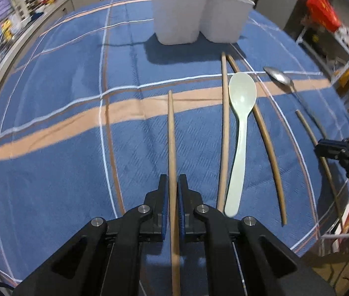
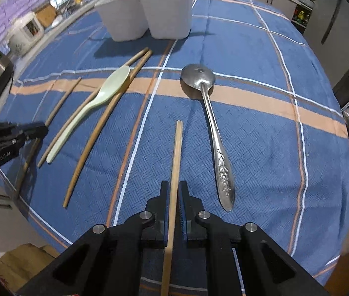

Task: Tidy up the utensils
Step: 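Grasp a wooden chopstick with left gripper while right gripper grasps another chopstick, then lift both held chopsticks upright and carry them over the white holder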

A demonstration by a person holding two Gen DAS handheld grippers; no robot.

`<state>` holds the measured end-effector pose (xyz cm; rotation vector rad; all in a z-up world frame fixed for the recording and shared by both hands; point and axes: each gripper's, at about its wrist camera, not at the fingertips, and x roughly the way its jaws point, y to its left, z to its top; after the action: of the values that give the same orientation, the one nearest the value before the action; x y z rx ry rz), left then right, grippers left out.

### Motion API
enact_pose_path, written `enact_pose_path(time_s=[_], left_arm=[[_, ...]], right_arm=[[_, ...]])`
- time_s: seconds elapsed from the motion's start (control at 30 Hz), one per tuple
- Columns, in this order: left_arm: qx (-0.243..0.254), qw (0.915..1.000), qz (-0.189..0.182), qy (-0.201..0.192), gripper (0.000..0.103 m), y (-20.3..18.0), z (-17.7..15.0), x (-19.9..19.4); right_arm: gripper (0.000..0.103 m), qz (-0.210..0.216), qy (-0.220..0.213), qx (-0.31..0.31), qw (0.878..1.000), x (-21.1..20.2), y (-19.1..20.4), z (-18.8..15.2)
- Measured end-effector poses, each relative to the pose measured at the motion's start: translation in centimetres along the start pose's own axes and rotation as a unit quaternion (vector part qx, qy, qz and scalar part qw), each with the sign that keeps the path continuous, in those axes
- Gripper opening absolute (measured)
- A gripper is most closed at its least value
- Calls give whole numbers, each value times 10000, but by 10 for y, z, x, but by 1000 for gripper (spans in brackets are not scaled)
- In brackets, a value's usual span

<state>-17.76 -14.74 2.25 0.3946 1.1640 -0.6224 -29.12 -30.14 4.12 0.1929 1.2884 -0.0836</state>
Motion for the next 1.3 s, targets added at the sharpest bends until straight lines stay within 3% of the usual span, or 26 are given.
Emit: enact_pose_path(time_s=[0.23,0.4,0.6,0.77,1.0,1.3], left_arm=[[217,9996,64,171,7,-1,25,9],[306,9994,53,137,7,-1,31,10],[63,9998,-117,-129,6,4,26,8],[-252,9982,-168,-522,6,8,18,-6],[-335,9897,-114,-1386,6,7,1,-61],[-576,9744,-150,-2170,6,8,-12,-118]], right_arm=[[8,-249,661,-339,9969,10,9,21],[9,-275,742,-313,9964,16,13,36],[7,-235,-35,-285,9993,12,22,30],[7,333,-719,295,9964,0,13,21],[7,569,-1660,602,9826,-47,3,6],[7,663,-2506,694,9633,-106,1,-4]])
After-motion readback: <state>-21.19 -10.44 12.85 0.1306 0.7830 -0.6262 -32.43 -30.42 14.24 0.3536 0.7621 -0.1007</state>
